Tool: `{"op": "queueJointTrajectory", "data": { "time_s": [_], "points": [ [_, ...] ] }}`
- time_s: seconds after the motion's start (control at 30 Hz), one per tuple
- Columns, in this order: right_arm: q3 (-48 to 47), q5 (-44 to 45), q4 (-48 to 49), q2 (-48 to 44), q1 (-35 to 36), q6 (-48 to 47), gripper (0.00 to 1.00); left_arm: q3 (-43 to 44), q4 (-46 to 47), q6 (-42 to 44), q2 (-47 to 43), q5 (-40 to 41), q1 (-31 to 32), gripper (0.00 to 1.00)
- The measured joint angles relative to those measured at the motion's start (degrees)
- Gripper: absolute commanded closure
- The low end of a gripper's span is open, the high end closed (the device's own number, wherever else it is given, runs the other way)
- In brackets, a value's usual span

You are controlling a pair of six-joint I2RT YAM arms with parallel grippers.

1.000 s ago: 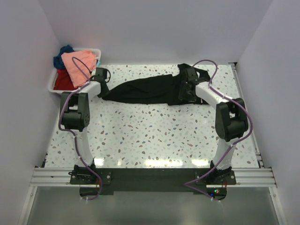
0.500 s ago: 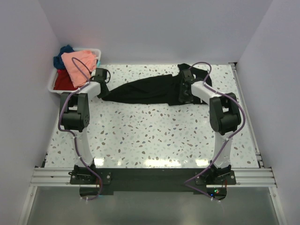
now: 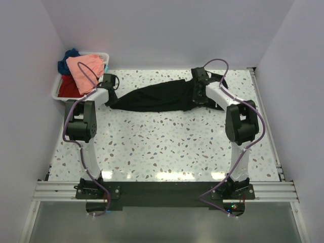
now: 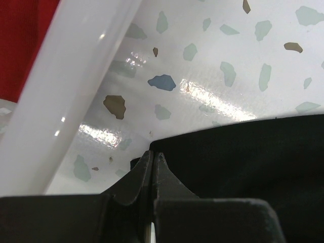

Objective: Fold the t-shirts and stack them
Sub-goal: Flatten the tshirt out

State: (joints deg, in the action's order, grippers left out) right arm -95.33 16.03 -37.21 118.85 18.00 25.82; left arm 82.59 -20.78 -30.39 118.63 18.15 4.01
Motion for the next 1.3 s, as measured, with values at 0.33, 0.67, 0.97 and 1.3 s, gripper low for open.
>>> {"op": "queueJointTrajectory", "data": {
  "time_s": [0.33, 0.67, 0.97, 1.3],
  "points": [
    [-3.74, 0.76, -3.3, -3.17, 2.47, -0.35, 0.83, 0.0, 0.0, 0.02, 0.0, 0.0, 0.0, 1.0],
    [-3.58, 0.76, -4.07, -3.19, 2.58, -0.42, 1.0, 0.0, 0.0, 0.04, 0.0, 0.0, 0.0, 1.0],
    [-4.35, 0.92, -4.07, -1.86, 2.58, -0.42, 1.0, -0.28, 0.2, 0.09, -0.13, 0.0, 0.0, 1.0],
    [-16.41, -0.79, -1.51, 7.06, 2.58, -2.32, 1.0, -0.59, 0.24, 0.22, -0.35, 0.0, 0.0, 1.0]
  ]
}}
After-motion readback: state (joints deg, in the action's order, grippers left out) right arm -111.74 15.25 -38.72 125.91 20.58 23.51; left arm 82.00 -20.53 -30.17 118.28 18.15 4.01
